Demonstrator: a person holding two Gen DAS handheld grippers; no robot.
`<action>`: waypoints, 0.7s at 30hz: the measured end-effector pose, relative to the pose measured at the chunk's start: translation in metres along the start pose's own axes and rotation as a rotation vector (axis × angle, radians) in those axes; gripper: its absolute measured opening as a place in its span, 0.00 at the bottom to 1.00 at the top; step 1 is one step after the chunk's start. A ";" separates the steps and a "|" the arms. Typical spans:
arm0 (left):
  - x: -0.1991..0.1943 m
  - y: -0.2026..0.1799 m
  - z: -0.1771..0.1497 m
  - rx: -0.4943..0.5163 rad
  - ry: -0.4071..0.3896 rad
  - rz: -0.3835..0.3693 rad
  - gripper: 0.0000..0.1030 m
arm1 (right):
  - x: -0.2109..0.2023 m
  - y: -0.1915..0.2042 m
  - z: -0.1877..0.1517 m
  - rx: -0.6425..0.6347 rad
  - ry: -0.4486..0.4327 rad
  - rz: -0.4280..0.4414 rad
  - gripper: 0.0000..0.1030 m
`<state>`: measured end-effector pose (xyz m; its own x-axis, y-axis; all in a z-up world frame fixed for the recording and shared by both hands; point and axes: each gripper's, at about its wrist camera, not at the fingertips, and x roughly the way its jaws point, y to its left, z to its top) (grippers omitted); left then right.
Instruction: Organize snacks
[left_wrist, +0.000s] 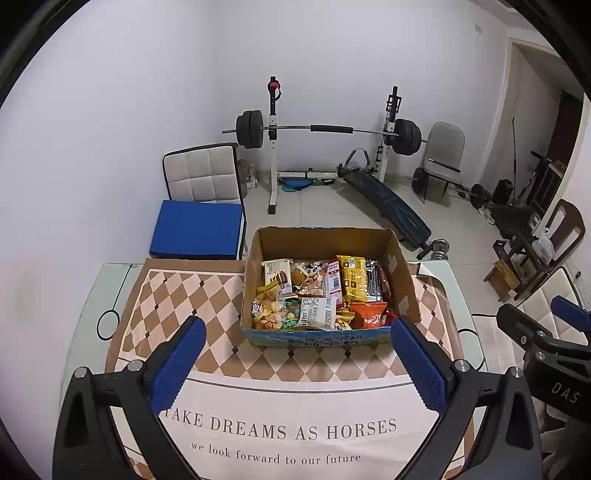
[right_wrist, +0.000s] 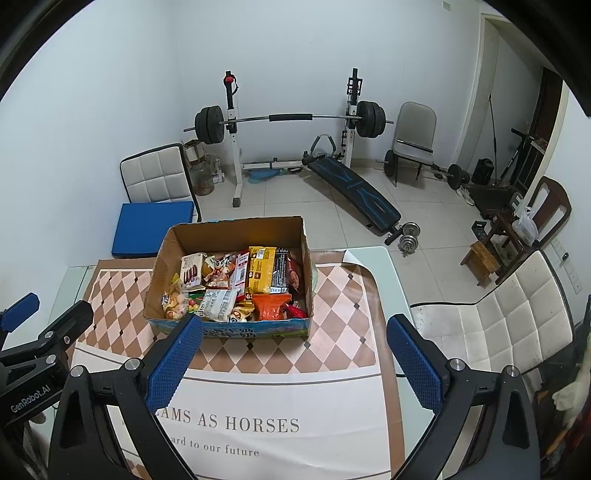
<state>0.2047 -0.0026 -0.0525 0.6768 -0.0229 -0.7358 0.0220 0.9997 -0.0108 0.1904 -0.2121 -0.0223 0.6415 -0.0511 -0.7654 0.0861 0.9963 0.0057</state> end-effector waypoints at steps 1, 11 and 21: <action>0.000 0.000 0.000 -0.001 0.001 0.001 1.00 | 0.000 0.000 0.000 0.000 0.000 0.000 0.99; -0.006 -0.004 0.003 0.000 -0.007 -0.001 1.00 | -0.004 -0.002 0.001 0.001 -0.007 -0.002 0.99; -0.007 -0.004 0.004 -0.001 -0.006 -0.002 1.00 | -0.007 -0.003 0.003 0.003 -0.006 -0.001 0.99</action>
<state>0.2027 -0.0065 -0.0451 0.6809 -0.0246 -0.7319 0.0224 0.9997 -0.0128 0.1878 -0.2153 -0.0149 0.6461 -0.0525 -0.7615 0.0894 0.9960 0.0071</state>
